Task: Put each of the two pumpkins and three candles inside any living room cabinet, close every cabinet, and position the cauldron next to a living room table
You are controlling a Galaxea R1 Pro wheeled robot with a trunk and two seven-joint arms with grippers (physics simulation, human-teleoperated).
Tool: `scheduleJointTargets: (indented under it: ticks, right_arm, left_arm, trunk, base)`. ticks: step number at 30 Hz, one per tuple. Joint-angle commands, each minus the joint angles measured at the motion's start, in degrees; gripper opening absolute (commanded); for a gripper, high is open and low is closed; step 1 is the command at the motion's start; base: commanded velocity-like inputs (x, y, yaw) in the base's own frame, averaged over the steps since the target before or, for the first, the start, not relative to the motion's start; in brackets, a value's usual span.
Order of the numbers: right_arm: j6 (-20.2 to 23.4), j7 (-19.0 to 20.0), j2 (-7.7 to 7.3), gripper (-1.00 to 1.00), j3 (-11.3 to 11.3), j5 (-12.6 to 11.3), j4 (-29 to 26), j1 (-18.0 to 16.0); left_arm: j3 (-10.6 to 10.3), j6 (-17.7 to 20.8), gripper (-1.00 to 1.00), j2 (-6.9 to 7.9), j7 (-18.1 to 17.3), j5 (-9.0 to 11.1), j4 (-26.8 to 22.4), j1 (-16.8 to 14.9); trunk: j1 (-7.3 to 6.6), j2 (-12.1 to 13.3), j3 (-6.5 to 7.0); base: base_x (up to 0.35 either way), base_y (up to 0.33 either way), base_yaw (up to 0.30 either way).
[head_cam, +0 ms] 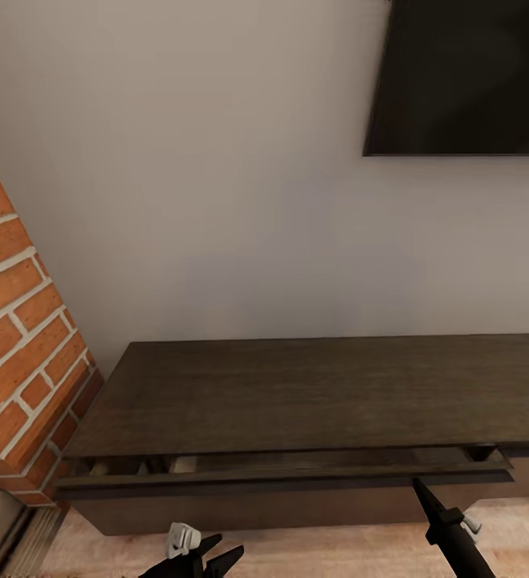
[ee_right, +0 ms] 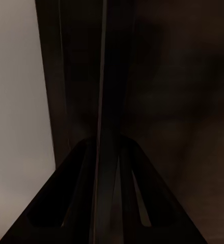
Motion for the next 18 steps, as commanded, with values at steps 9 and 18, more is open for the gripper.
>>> scheduleJointTargets:
  ticks: [9, 18]
  right_arm:
    - [1.27, 1.14, -0.04, -1.00, -0.02, -0.98, -0.04, -0.07]
    - [1.28, 1.14, -0.04, -1.00, -0.02, -0.98, -0.01, -0.07]
  left_arm:
    - [-0.13, 0.26, 1.00, 0.02, -0.08, 0.66, 0.21, -0.05]
    - [-0.13, 0.26, 1.00, 0.04, -0.19, 0.59, 1.93, -0.05]
  trunk:
    - [-0.03, -0.03, -0.04]
    - [-0.03, -0.03, -0.04]
  base:
    - [-0.102, 0.000, 0.000]
    - [-0.148, 0.000, 0.000]
